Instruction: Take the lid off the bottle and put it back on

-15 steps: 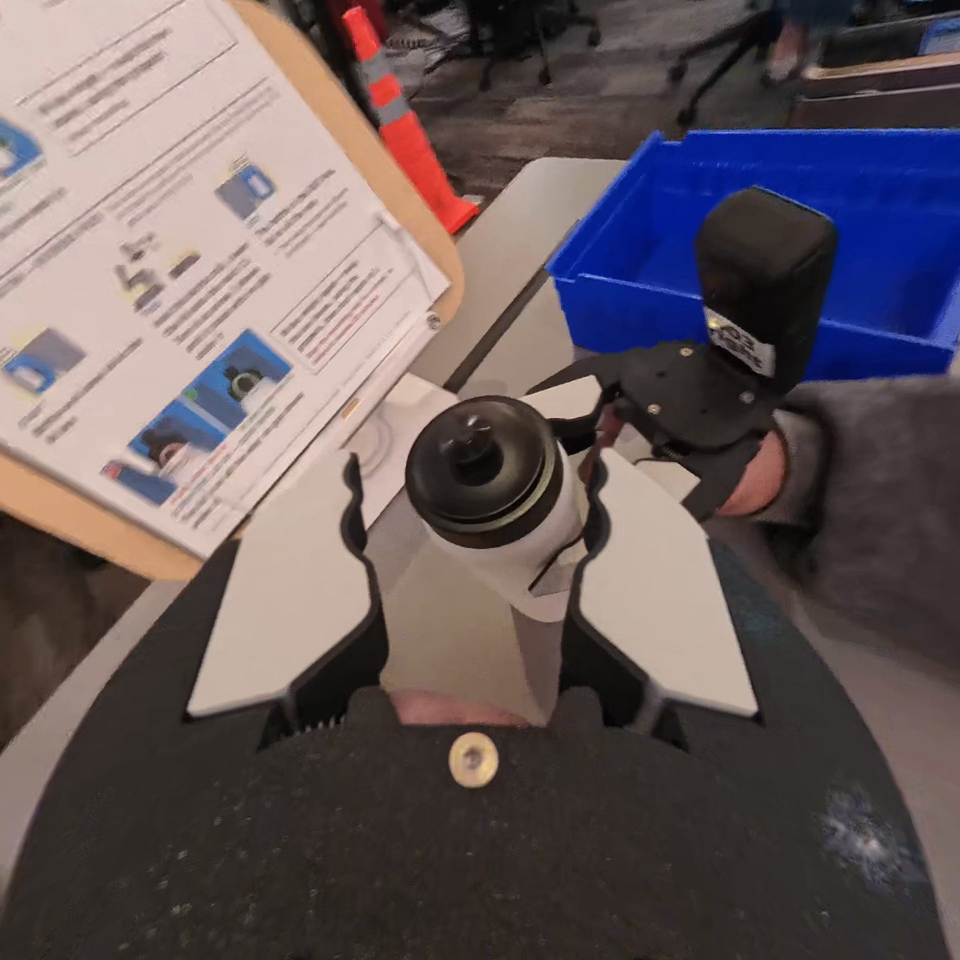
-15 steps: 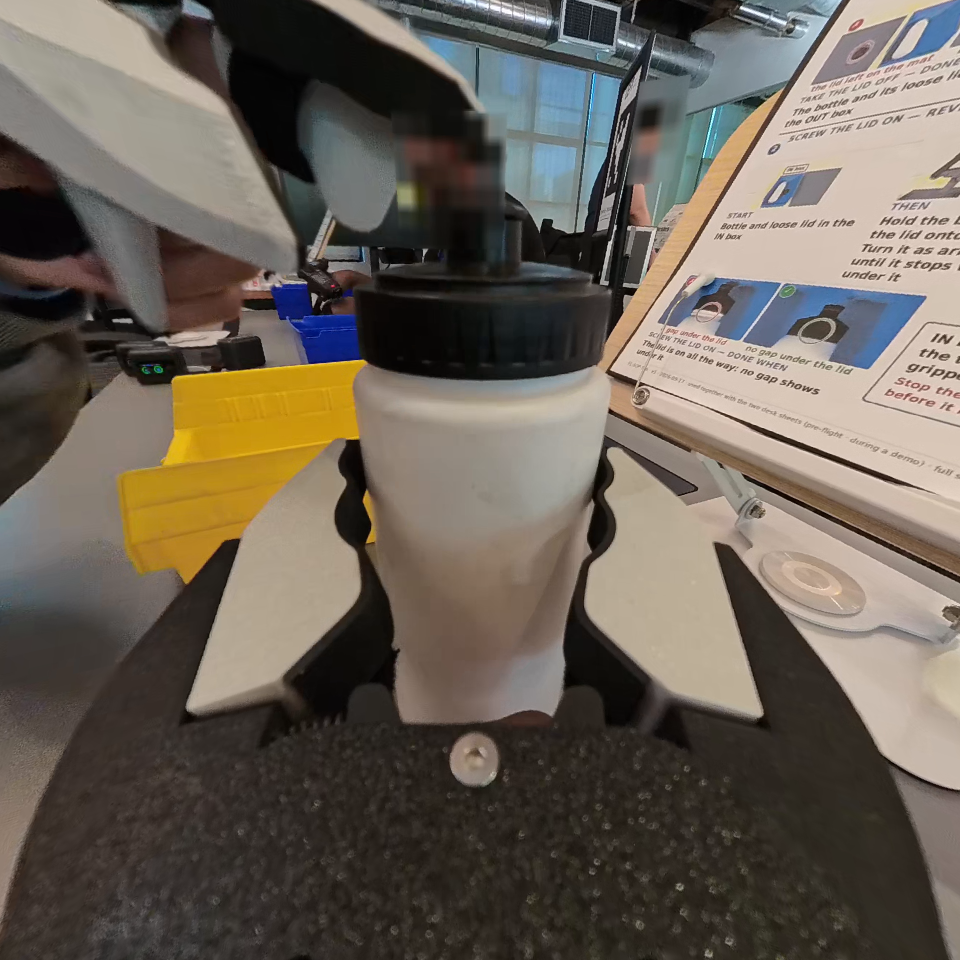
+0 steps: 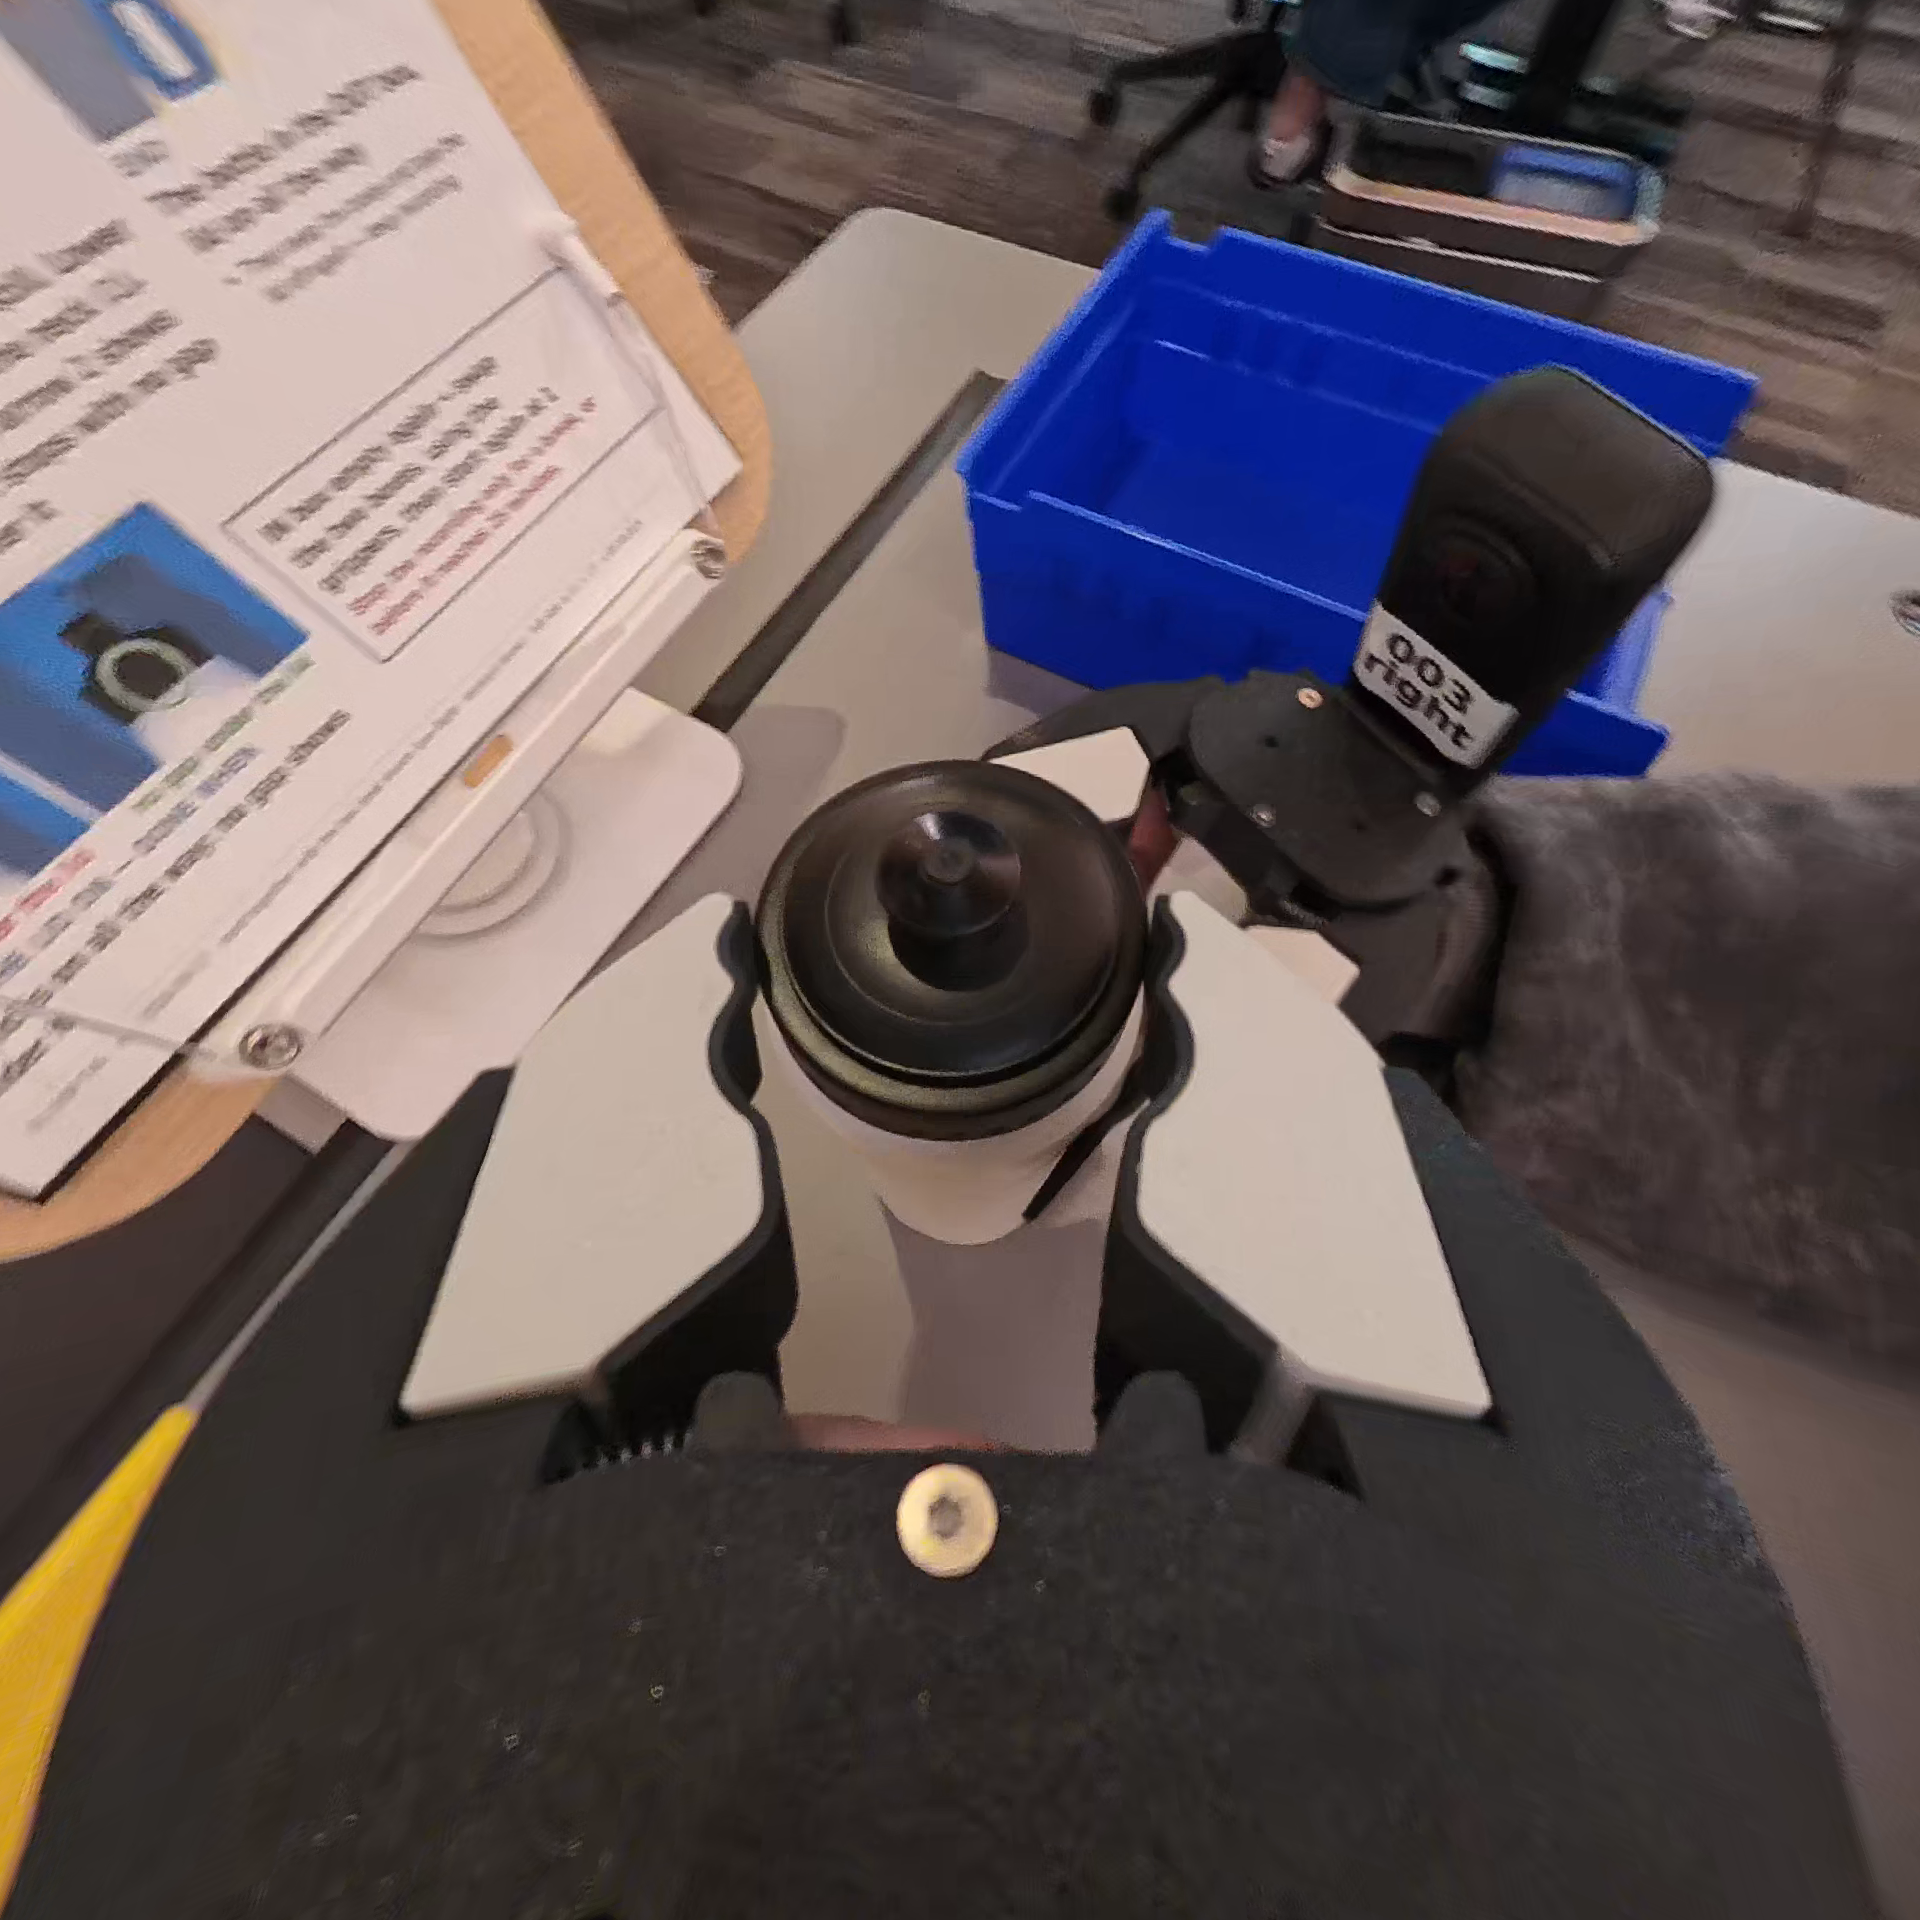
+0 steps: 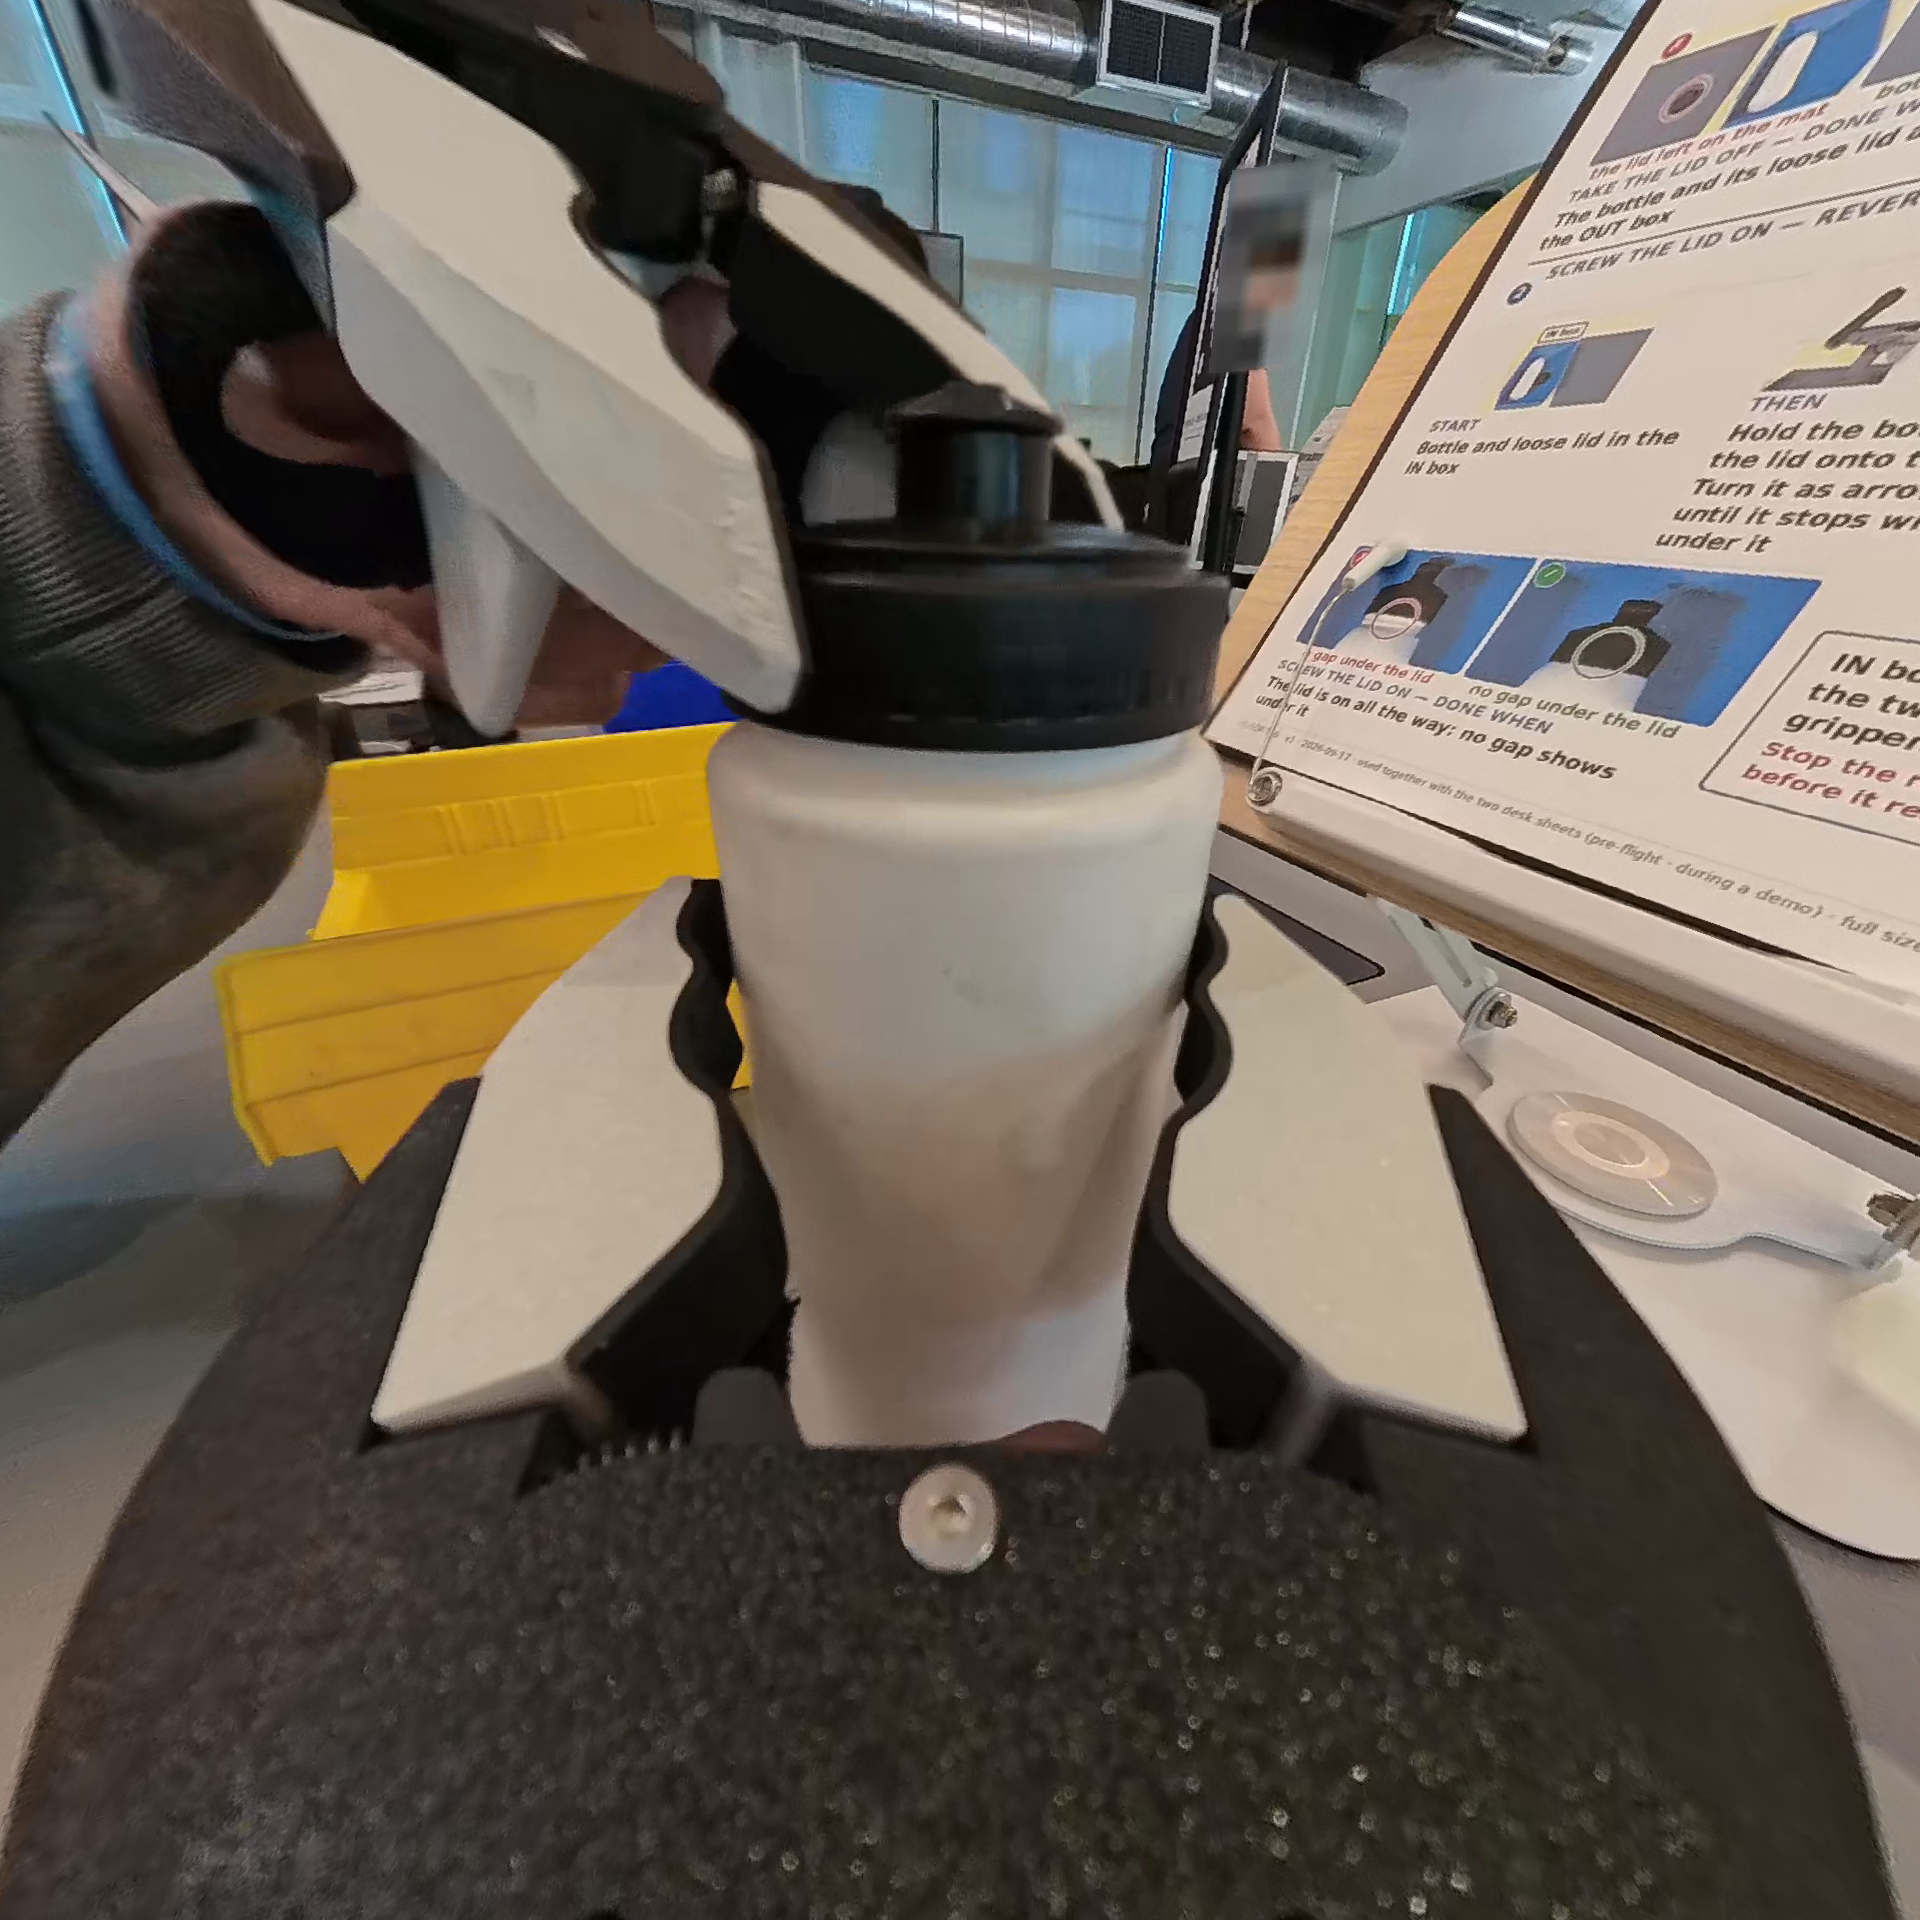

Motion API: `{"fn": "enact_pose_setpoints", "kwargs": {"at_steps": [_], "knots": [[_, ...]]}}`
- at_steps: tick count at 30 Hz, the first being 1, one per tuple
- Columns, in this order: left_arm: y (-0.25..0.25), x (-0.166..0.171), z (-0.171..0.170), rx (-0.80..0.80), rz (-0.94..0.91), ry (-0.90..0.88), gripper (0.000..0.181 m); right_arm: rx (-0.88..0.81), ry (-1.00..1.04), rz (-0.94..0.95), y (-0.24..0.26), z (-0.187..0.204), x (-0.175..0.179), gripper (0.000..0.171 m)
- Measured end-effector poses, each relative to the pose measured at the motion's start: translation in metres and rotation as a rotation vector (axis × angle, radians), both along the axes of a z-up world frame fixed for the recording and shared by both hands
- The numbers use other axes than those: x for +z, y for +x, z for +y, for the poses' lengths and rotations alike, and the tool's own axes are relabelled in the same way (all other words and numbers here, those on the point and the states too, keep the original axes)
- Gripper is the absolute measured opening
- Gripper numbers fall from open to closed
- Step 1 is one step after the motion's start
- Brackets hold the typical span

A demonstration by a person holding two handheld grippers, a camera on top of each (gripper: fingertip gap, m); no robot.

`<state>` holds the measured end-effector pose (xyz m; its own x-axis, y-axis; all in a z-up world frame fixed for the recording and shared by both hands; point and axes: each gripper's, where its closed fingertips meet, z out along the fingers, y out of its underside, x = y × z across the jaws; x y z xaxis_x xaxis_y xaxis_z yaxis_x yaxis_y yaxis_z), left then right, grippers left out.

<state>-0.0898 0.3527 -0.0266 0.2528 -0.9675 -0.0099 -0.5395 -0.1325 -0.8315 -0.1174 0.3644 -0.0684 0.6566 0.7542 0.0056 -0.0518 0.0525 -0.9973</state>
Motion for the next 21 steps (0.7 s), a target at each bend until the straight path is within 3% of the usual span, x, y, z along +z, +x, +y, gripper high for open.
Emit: {"fn": "enact_pose_setpoints", "kwargs": {"at_steps": [9, 11, 15, 17, 21], "knots": [[-0.009, 0.003, 0.008, 0.783, -0.091, 0.048, 0.071, -0.047, 0.021, -0.021, -0.004, 0.000, 0.000, 0.084], [-0.007, 0.003, 0.010, 0.860, -0.111, 0.089, 0.071, -0.059, 0.019, -0.014, -0.002, 0.001, 0.000, 0.084], [-0.005, 0.003, 0.008, 0.773, -0.076, 0.081, 0.072, -0.054, 0.010, -0.015, 0.000, 0.002, -0.001, 0.084], [-0.001, 0.006, 0.001, 0.599, -0.088, 0.033, 0.085, -0.046, 0.014, -0.015, -0.002, 0.001, -0.001, 0.084], [-0.016, 0.013, -0.002, 0.300, -0.035, 0.059, 0.087, -0.017, 0.020, -0.018, -0.004, -0.001, -0.001, 0.084]]}}
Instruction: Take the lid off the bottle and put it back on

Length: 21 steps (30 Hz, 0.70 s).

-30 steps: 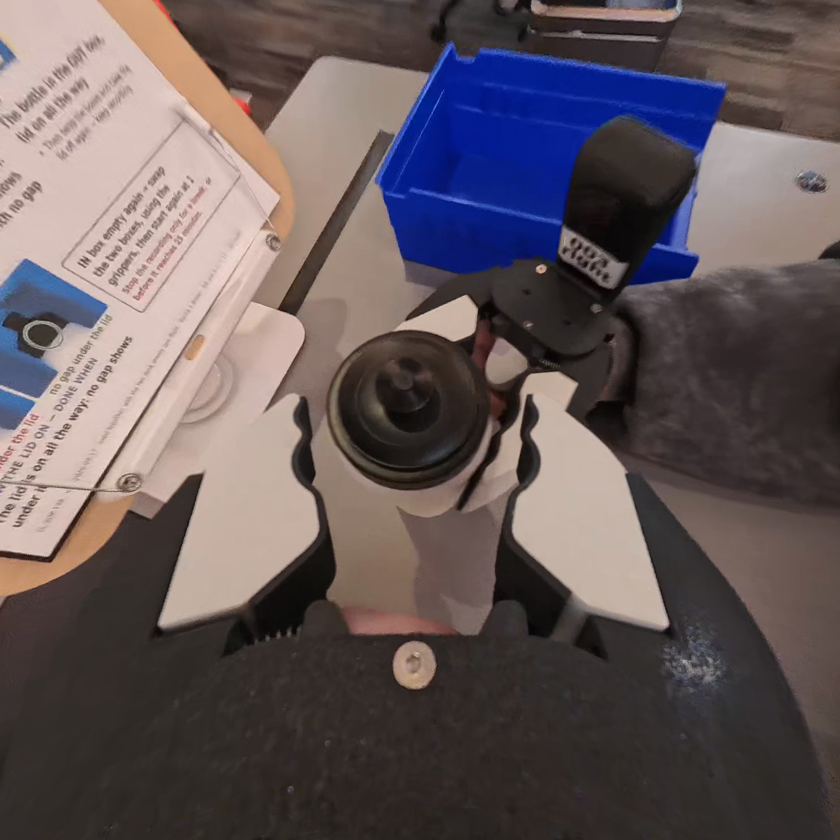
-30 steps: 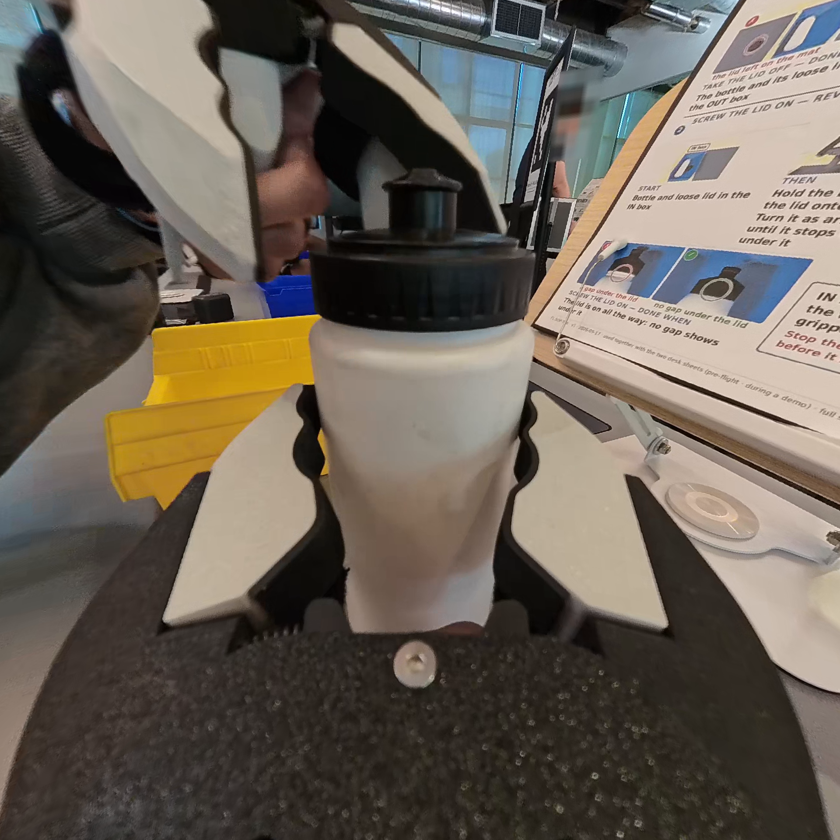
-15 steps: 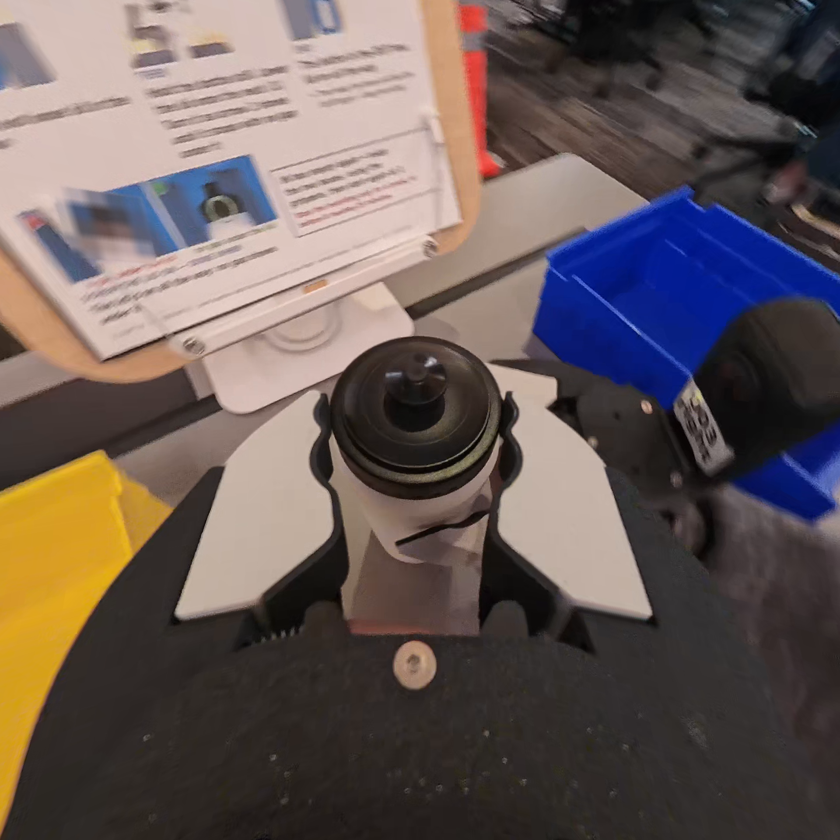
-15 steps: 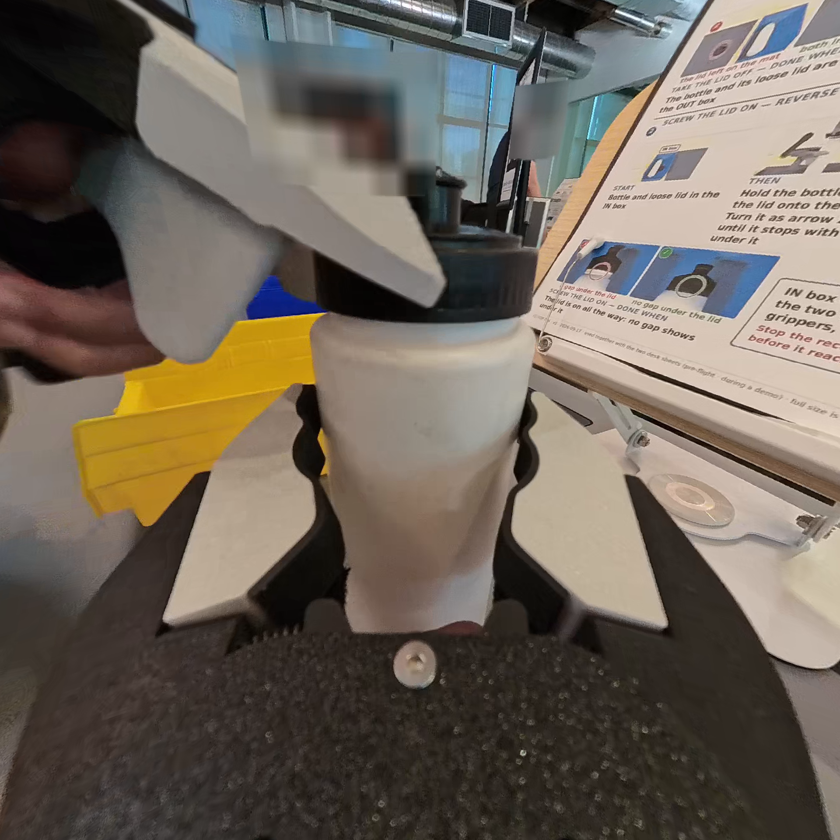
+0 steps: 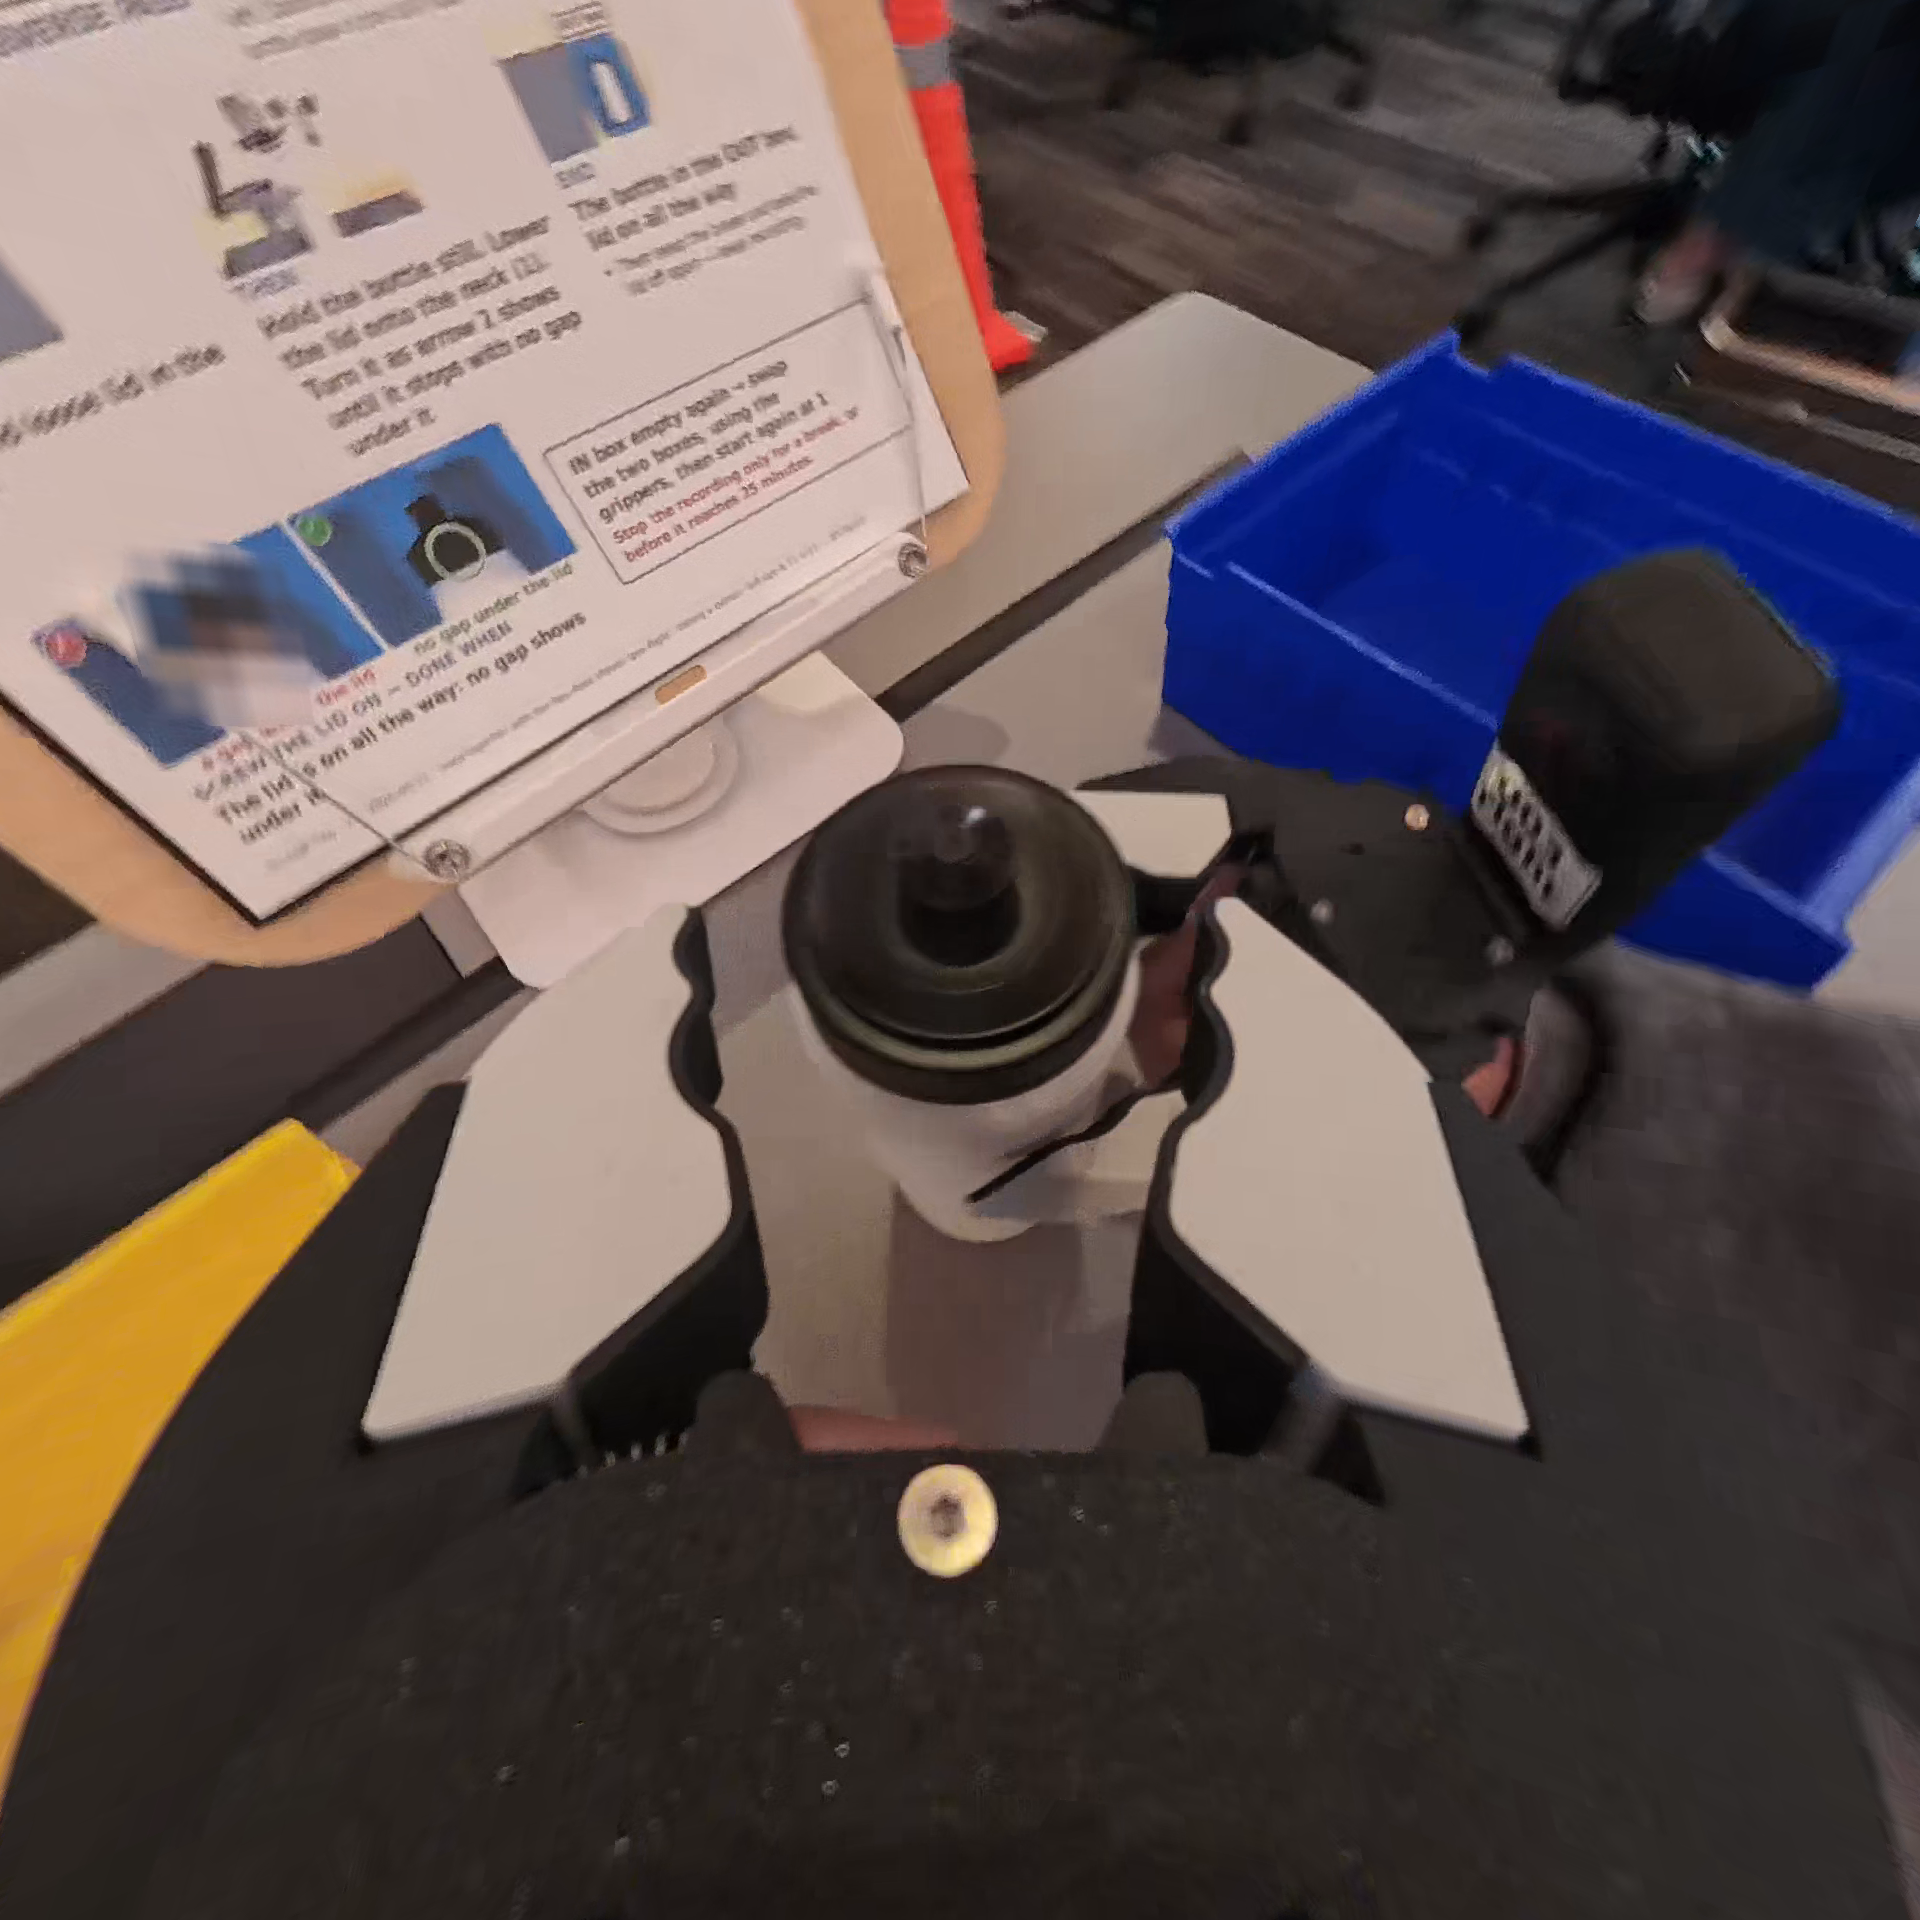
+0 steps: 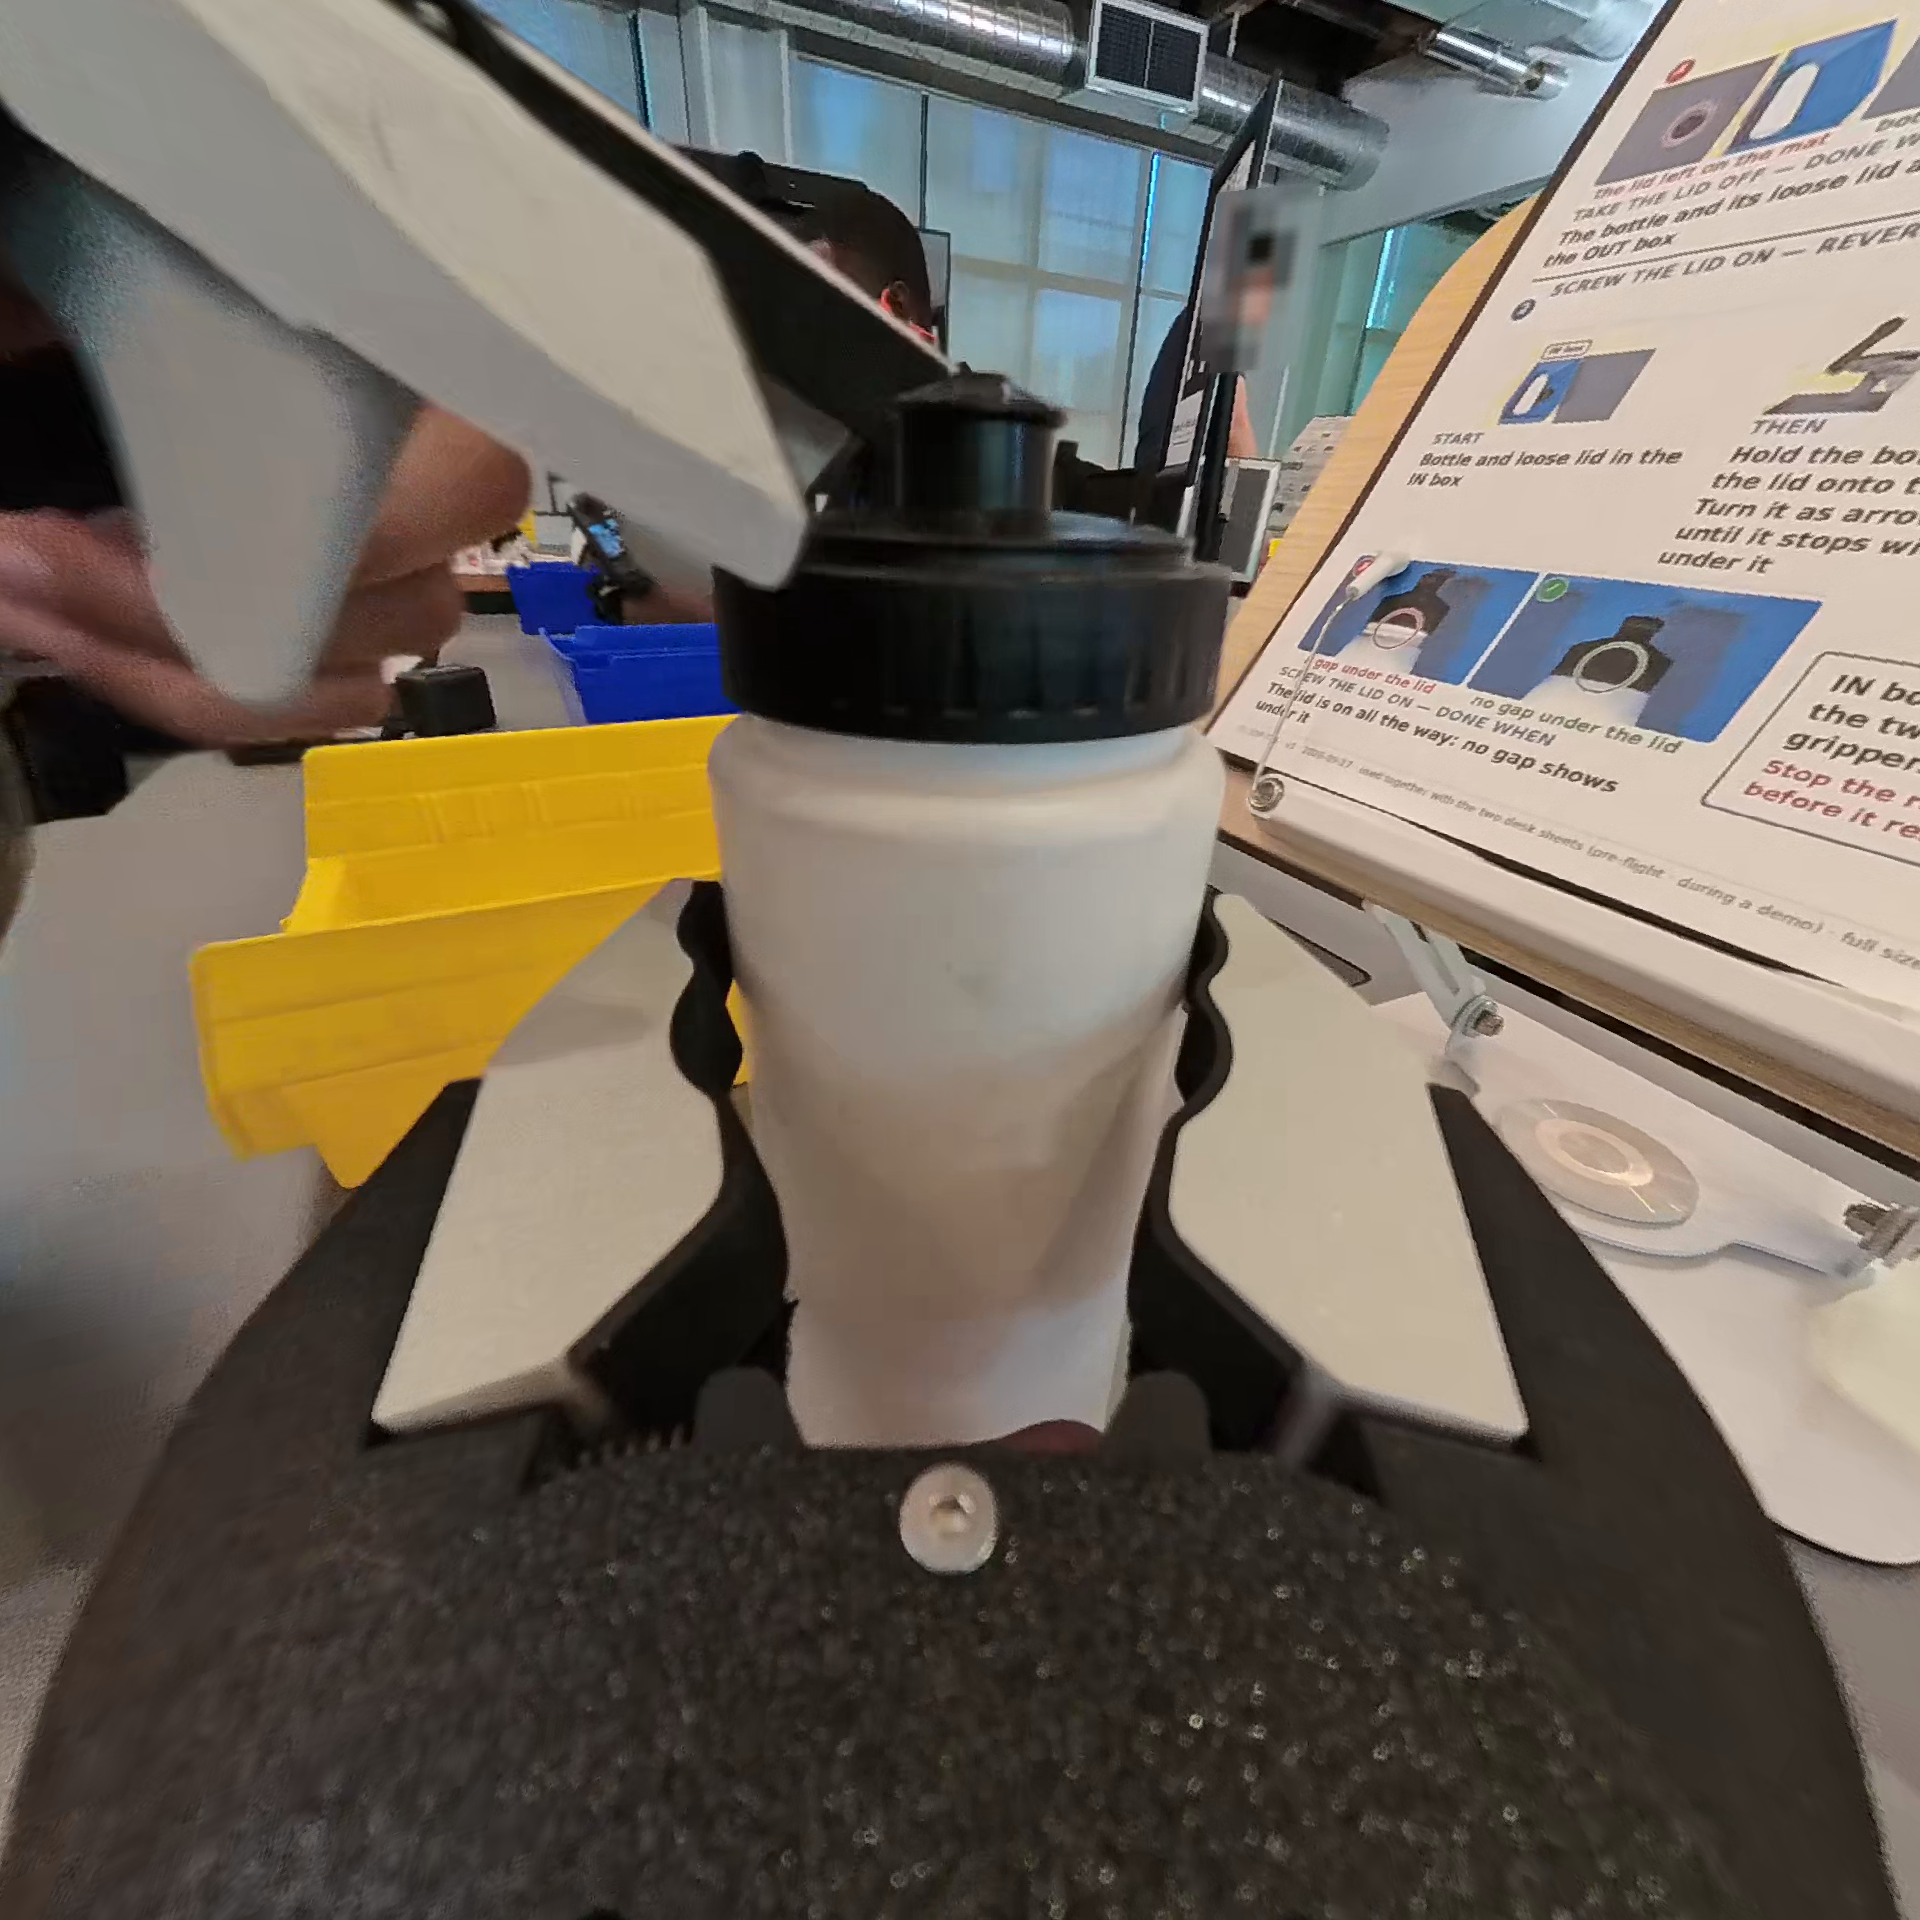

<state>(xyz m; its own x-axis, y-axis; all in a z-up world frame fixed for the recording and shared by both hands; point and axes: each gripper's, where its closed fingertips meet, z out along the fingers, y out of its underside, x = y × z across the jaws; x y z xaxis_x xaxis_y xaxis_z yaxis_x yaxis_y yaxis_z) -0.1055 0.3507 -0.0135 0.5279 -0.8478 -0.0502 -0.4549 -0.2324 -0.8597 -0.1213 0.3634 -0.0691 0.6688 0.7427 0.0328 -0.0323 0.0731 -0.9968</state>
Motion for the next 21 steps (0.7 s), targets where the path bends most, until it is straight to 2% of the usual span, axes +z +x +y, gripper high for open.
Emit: {"fn": "enact_pose_setpoints", "kwargs": {"at_steps": [4, 6, 9, 15, 21], "knots": [[-0.002, -0.011, -0.011, -0.304, 0.034, -0.129, 0.089, 0.014, -0.002, 0.002, -0.001, -0.001, 0.000, 0.084], [0.001, -0.015, -0.009, -0.357, 0.054, -0.127, 0.089, 0.013, -0.002, 0.004, 0.000, -0.001, 0.000, 0.084], [0.008, -0.016, -0.003, -0.375, 0.058, -0.085, 0.076, 0.014, -0.003, 0.001, 0.000, 0.000, 0.000, 0.084], [0.011, -0.015, 0.003, -0.223, -0.002, -0.061, 0.072, -0.001, -0.008, 0.003, 0.001, 0.002, -0.001, 0.084], [0.007, -0.013, 0.006, 0.169, -0.047, -0.030, 0.072, -0.018, 0.004, -0.008, -0.001, 0.001, 0.000, 0.084]]}}
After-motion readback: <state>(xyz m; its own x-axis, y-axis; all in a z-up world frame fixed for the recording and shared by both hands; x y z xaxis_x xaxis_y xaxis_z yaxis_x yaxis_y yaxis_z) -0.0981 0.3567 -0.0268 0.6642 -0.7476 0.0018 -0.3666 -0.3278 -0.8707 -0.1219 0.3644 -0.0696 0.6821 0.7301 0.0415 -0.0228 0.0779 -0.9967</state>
